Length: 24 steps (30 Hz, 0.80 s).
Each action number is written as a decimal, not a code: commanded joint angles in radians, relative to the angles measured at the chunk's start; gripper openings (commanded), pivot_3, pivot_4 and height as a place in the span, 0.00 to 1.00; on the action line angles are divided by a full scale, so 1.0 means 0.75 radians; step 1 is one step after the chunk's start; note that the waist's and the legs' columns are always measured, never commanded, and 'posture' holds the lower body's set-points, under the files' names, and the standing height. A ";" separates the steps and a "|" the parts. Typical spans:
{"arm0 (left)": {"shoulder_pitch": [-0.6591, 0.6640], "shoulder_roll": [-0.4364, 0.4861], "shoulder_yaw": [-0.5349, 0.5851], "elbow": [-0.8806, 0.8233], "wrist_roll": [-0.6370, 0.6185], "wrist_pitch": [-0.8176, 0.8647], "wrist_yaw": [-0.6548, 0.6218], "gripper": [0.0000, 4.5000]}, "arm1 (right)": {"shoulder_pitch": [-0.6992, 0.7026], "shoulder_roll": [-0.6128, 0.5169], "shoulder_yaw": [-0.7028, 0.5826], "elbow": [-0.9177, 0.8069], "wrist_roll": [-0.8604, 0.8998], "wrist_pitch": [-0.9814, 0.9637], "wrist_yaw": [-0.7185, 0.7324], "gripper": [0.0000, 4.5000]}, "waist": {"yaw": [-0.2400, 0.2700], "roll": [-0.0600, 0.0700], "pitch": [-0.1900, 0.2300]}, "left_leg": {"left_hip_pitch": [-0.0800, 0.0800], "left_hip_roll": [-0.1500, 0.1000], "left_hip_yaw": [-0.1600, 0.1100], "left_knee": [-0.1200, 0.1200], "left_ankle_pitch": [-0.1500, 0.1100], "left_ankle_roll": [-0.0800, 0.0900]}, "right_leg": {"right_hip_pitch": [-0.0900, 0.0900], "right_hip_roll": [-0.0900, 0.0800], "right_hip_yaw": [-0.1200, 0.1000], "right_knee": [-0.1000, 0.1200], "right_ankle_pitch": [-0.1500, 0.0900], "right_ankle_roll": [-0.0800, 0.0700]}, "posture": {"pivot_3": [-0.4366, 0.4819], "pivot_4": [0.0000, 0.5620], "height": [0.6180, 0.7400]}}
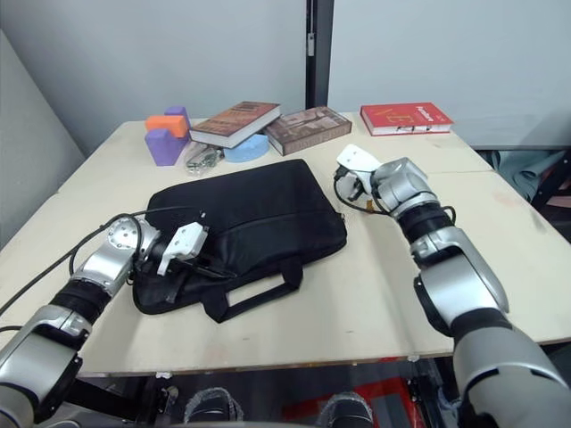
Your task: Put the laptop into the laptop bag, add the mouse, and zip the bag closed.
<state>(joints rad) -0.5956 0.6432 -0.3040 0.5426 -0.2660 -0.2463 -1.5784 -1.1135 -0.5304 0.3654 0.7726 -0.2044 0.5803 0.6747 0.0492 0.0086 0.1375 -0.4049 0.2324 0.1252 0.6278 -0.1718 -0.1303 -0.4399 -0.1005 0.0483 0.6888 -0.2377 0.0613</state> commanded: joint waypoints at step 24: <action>0.022 0.141 0.236 -0.441 -0.287 0.823 0.023 0.00 | 0.321 -0.264 -0.300 -0.792 0.256 0.467 0.310 1.00 | 0.029 -0.009 0.008 | -0.020 0.002 0.001 -0.004 0.002 0.003 | -0.021 0.003 -0.001 -0.006 0.000 0.000 | 0.48 0.27 0.73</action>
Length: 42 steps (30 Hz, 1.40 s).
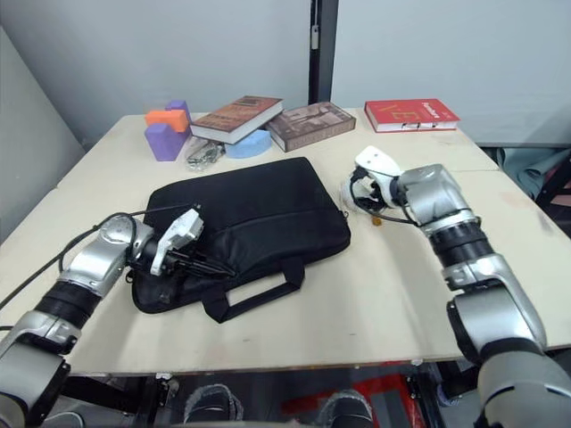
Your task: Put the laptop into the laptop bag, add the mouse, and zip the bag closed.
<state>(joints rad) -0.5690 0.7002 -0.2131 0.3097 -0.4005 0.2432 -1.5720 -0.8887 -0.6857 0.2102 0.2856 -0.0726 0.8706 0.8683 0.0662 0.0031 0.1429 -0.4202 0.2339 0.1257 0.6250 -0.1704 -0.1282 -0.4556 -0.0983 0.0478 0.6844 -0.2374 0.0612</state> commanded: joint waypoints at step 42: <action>0.032 0.138 0.483 0.330 0.071 0.380 0.675 0.00 | 0.326 -0.053 -0.122 -0.190 0.402 -0.017 -0.027 0.01 | 0.051 -0.007 0.002 | -0.002 0.015 -0.008 0.025 -0.005 -0.006 | 0.003 0.012 -0.005 0.014 0.000 -0.002 | 0.48 0.27 0.73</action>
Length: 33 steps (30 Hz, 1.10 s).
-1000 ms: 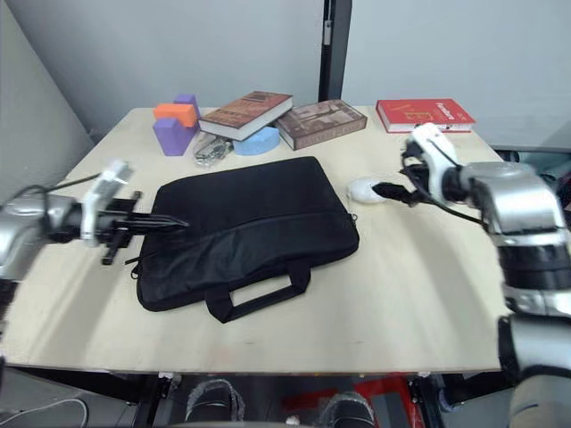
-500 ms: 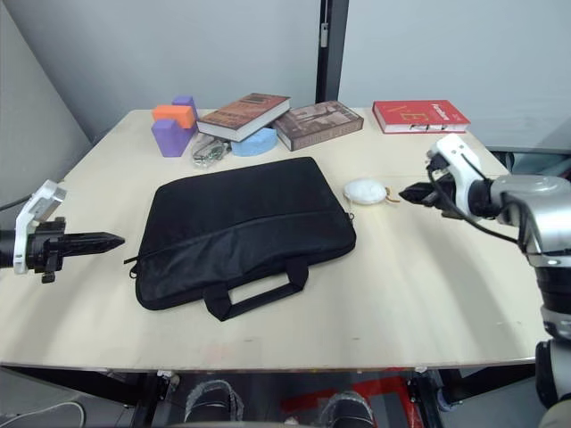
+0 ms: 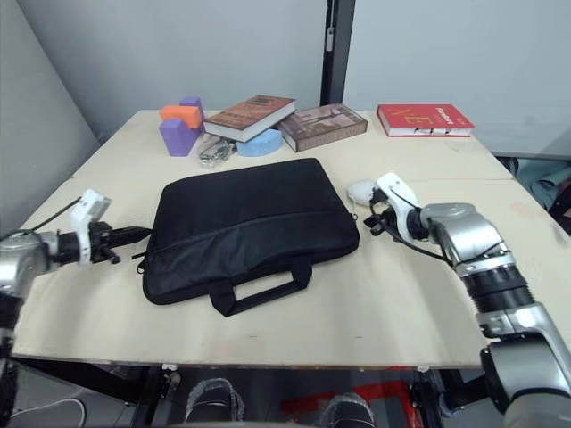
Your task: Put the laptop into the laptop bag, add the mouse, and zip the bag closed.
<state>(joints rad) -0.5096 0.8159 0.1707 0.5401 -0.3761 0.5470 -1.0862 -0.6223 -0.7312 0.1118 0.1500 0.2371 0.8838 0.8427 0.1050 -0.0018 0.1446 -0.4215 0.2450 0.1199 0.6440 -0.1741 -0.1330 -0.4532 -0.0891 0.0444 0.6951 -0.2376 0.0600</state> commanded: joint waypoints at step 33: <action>-0.432 -0.298 -0.165 0.352 0.155 -0.138 -0.219 0.00 | 0.309 -0.175 -0.083 -0.813 0.305 0.376 0.036 0.01 | 0.024 0.001 -0.001 | 0.002 -0.001 -0.003 0.001 0.002 -0.008 | 0.004 -0.002 -0.001 0.001 0.001 0.002 | 0.48 0.27 0.73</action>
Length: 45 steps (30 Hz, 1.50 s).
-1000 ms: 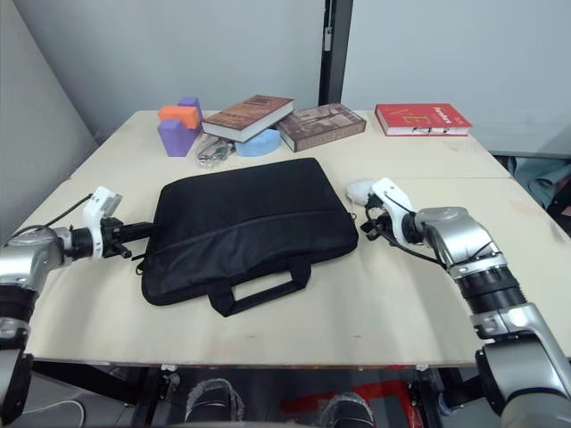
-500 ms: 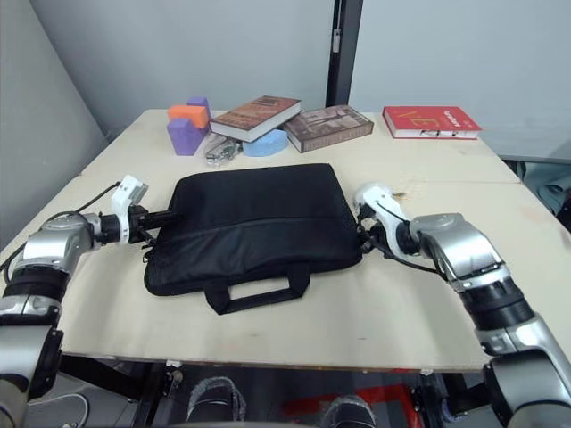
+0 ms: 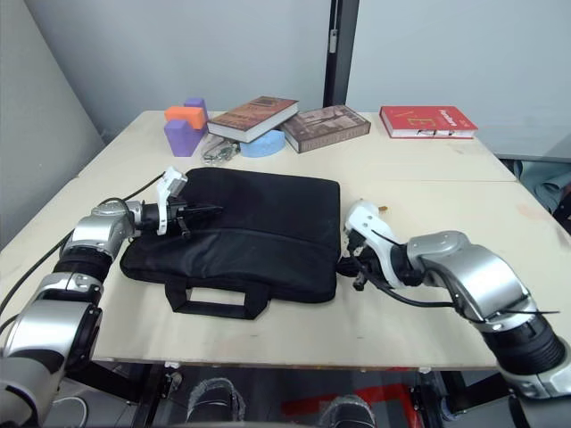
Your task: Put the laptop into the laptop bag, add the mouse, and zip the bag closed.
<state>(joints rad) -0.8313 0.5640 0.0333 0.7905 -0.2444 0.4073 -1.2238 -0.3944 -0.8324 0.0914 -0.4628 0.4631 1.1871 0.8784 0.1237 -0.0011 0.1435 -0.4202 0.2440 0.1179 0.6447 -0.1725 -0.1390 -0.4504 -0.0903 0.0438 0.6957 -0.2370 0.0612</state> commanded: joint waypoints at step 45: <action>0.184 0.137 0.081 -0.204 -0.053 0.368 0.146 0.00 | -0.233 0.066 0.193 0.425 -0.224 -0.200 -0.054 0.01 | 0.010 -0.001 0.001 | -0.003 0.001 -0.004 -0.003 0.000 -0.005 | 0.000 0.000 -0.006 -0.005 0.000 0.000 | 0.48 0.27 0.73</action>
<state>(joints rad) -0.6955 0.7034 0.1218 0.7081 -0.2380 0.6565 -1.0615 -0.5749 -0.7836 0.2439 -0.0859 0.2667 1.0423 0.8032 0.1313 -0.0015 0.1444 -0.4223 0.2447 0.1149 0.6426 -0.1725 -0.1428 -0.4501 -0.0902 0.0389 0.6921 -0.2370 0.0614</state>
